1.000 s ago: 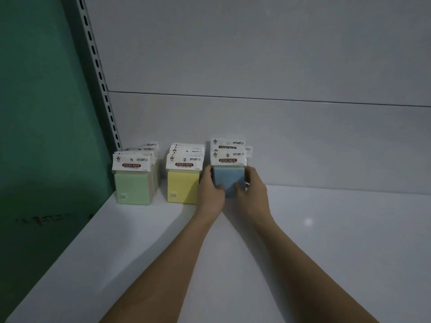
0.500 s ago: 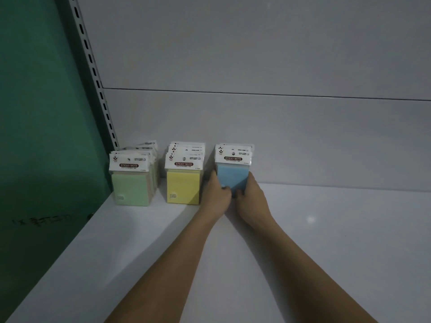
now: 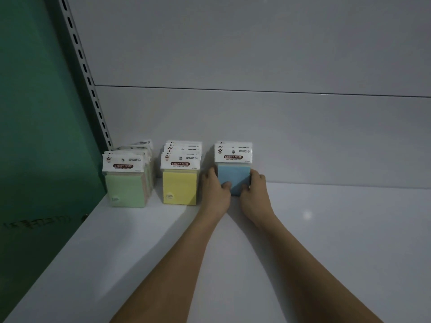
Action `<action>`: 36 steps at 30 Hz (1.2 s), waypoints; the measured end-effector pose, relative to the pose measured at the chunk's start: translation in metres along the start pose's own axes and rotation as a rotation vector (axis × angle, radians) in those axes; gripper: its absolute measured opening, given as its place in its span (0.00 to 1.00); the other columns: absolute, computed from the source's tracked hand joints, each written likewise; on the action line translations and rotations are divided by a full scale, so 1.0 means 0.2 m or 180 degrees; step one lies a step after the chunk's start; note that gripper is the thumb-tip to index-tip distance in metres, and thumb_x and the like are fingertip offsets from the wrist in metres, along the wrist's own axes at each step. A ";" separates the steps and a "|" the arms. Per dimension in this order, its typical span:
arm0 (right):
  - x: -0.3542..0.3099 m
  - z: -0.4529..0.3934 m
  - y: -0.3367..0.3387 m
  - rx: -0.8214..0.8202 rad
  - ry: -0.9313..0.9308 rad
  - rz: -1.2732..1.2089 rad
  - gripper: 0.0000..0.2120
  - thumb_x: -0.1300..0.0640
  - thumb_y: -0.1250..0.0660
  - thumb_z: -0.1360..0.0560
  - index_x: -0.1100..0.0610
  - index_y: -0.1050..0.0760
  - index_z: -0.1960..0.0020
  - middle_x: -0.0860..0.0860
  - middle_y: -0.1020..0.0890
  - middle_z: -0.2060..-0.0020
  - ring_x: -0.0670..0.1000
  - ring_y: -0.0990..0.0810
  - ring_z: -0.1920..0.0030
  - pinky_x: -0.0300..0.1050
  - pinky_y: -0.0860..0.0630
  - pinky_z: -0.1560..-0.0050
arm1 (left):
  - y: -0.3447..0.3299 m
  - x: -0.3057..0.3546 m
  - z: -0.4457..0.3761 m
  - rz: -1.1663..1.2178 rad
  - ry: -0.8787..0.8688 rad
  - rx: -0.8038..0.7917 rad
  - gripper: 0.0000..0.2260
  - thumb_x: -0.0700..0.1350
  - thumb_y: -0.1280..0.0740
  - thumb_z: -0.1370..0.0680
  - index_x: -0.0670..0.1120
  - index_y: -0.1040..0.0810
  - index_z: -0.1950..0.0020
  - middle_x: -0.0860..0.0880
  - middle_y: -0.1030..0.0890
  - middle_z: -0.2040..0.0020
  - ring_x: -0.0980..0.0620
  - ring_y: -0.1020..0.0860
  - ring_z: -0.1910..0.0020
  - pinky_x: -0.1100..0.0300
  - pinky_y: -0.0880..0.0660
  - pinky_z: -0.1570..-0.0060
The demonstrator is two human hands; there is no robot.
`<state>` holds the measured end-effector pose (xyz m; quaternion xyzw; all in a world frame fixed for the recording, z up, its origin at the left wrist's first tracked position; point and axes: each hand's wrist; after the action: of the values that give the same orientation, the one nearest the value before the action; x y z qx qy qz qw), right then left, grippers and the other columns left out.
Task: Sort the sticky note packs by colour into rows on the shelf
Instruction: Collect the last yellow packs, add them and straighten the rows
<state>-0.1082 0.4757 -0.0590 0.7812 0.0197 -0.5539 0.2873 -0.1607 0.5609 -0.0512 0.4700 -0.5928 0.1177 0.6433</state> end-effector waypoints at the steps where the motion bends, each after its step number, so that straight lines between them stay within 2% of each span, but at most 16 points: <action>1: 0.00 0.00 0.00 0.0030 -0.0007 0.0043 0.19 0.68 0.46 0.22 0.61 0.36 0.32 0.56 0.32 0.40 0.54 0.29 0.39 0.39 0.31 0.43 | 0.00 0.00 0.00 0.0058 0.0020 0.0004 0.20 0.39 0.34 0.23 0.41 0.33 0.33 0.42 0.29 0.35 0.44 0.29 0.35 0.58 0.33 0.40; 4: 0.00 0.01 -0.01 0.0138 -0.0026 0.0119 0.18 0.67 0.45 0.22 0.61 0.36 0.32 0.57 0.30 0.38 0.54 0.28 0.39 0.41 0.30 0.43 | 0.01 -0.01 -0.01 0.0059 0.0021 -0.0029 0.20 0.40 0.33 0.23 0.41 0.33 0.33 0.42 0.26 0.36 0.44 0.27 0.36 0.60 0.33 0.44; 6: -0.01 0.01 0.01 0.0110 -0.0044 0.0092 0.17 0.66 0.45 0.21 0.61 0.35 0.33 0.56 0.27 0.38 0.51 0.27 0.44 0.40 0.30 0.48 | 0.01 -0.01 0.00 -0.0076 -0.0084 -0.0012 0.20 0.41 0.33 0.23 0.41 0.33 0.33 0.42 0.26 0.35 0.44 0.27 0.36 0.59 0.33 0.45; 8: -0.02 0.00 0.02 0.0022 -0.0056 0.0149 0.15 0.65 0.45 0.20 0.61 0.35 0.34 0.57 0.24 0.38 0.51 0.26 0.46 0.41 0.31 0.51 | 0.01 -0.01 0.00 -0.0188 -0.0156 -0.0001 0.19 0.41 0.35 0.22 0.41 0.33 0.32 0.41 0.26 0.35 0.43 0.27 0.36 0.57 0.31 0.43; 10: -0.03 0.00 0.02 0.0016 -0.0064 0.0169 0.14 0.65 0.46 0.20 0.62 0.34 0.35 0.57 0.24 0.38 0.54 0.25 0.44 0.41 0.32 0.51 | 0.00 -0.01 0.01 -0.0242 -0.0197 -0.0012 0.18 0.40 0.38 0.21 0.42 0.35 0.31 0.40 0.26 0.36 0.42 0.27 0.37 0.53 0.28 0.40; 13: -0.04 0.05 0.01 0.0140 -0.0002 0.0091 0.15 0.63 0.45 0.20 0.59 0.33 0.34 0.55 0.23 0.39 0.49 0.26 0.49 0.40 0.32 0.51 | 0.00 0.00 0.02 -0.0287 -0.0278 0.0034 0.19 0.39 0.40 0.21 0.42 0.35 0.30 0.41 0.26 0.36 0.43 0.27 0.37 0.50 0.28 0.39; 17: -0.04 0.07 0.01 0.0031 0.0005 0.0136 0.17 0.63 0.45 0.20 0.57 0.35 0.31 0.54 0.23 0.39 0.53 0.23 0.43 0.39 0.32 0.50 | 0.00 -0.01 0.02 -0.0409 -0.0335 0.0091 0.15 0.39 0.42 0.20 0.40 0.32 0.33 0.40 0.24 0.38 0.41 0.25 0.40 0.52 0.28 0.44; 20: -0.04 0.05 0.01 0.0019 0.0017 0.0252 0.16 0.65 0.46 0.21 0.58 0.33 0.34 0.55 0.22 0.41 0.53 0.24 0.47 0.41 0.32 0.52 | 0.00 -0.01 0.00 -0.0469 -0.0342 0.0149 0.13 0.40 0.43 0.19 0.39 0.29 0.36 0.39 0.23 0.40 0.40 0.25 0.42 0.51 0.27 0.46; 23: -0.03 0.03 0.01 0.0037 0.0043 0.0302 0.15 0.64 0.47 0.21 0.59 0.31 0.36 0.55 0.21 0.43 0.54 0.22 0.46 0.42 0.31 0.53 | 0.01 -0.02 -0.02 -0.0522 -0.0334 0.0169 0.12 0.39 0.44 0.19 0.39 0.28 0.38 0.39 0.22 0.41 0.40 0.24 0.43 0.51 0.27 0.47; 29: -0.02 0.02 0.00 -0.0052 -0.0009 0.0337 0.16 0.65 0.46 0.24 0.57 0.32 0.37 0.55 0.21 0.44 0.55 0.24 0.48 0.44 0.33 0.54 | -0.01 0.00 0.01 -0.0439 -0.0175 0.0055 0.21 0.33 0.42 0.24 0.42 0.35 0.30 0.40 0.25 0.37 0.41 0.26 0.38 0.49 0.27 0.42; 36: -0.03 0.03 0.04 -0.0061 0.0018 -0.0151 0.17 0.66 0.42 0.24 0.56 0.33 0.36 0.52 0.23 0.42 0.50 0.25 0.45 0.41 0.28 0.50 | -0.03 0.01 0.03 0.0109 0.0029 0.0097 0.29 0.30 0.39 0.28 0.46 0.38 0.29 0.44 0.26 0.36 0.45 0.27 0.37 0.54 0.25 0.44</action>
<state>-0.1127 0.4692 -0.0513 0.7792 0.0443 -0.5582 0.2815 -0.1593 0.5521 -0.0532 0.4690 -0.5959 0.1399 0.6367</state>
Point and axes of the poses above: each hand's wrist, its own z-axis away from the middle knuckle, its own y-axis out of the back of the hand, x = y × z
